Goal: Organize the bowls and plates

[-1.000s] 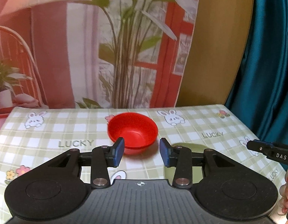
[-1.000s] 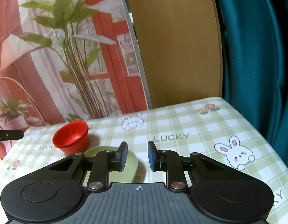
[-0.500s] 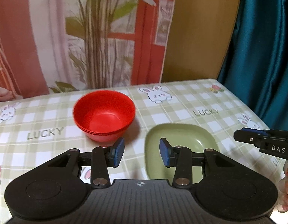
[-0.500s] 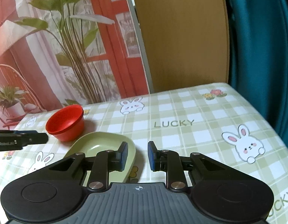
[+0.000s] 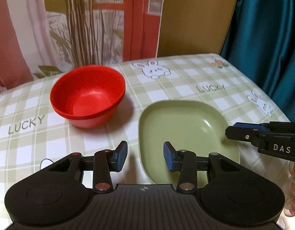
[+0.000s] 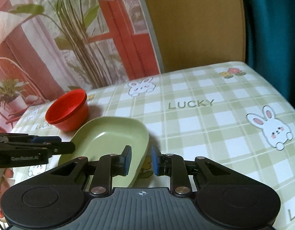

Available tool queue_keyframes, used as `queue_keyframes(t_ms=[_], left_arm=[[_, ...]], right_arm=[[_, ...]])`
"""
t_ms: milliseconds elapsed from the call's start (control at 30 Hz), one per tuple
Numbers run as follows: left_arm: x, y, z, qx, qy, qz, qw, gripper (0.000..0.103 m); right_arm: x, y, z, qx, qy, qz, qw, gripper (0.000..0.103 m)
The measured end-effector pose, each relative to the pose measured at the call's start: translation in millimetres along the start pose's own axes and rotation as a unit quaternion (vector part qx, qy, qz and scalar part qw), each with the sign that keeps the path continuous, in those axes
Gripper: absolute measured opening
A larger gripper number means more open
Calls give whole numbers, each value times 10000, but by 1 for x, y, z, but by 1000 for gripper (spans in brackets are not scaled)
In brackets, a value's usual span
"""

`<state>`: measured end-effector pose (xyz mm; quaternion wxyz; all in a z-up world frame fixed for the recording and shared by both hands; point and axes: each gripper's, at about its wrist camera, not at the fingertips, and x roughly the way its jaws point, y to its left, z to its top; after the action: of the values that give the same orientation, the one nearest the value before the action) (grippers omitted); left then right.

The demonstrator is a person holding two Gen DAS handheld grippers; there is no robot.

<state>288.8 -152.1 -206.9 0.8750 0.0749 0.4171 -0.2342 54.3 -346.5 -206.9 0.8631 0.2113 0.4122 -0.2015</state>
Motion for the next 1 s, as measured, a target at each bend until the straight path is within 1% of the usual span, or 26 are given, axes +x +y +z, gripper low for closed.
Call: queue_keyframes(t_ms=[100,167,200,233,333,400,433,600,700,1000], left_arm=[[3,2,-1,-7,98,18,10000,43],[5,3,-2,-39,144,-6,9999,42],[5,3,-2,-32,148,-14,9999,39],[6,3,-3,-7,153,-5,9999,33],[10,3,-4,26,226,2,9997,23],[11,4,-5,15,259,-58,9996,18],[12,3,-6,23,260,-86,9996,17],[10,2,-7,-11,202,-91,9998,16],[4,1,-2,-6,70,-68,10000,16],[-39,-4,9,36,-381,86,9992,16]], right_arm=[[6,2,-3,45,111,-16,9999,19],[9,2,-4,123,159,-9,9998,16],[10,1,-4,159,181,-1,9997,15],[11,1,-5,188,197,-3,9996,14],[12,0,-6,252,248,-19,9994,13],[13,-1,-7,317,279,-7,9991,13],[14,-2,-8,361,291,5,9989,13],[15,-2,-10,478,300,-39,9984,10],[14,-3,-9,574,257,-63,9980,10],[-5,8,6,584,-67,-46,9983,9]])
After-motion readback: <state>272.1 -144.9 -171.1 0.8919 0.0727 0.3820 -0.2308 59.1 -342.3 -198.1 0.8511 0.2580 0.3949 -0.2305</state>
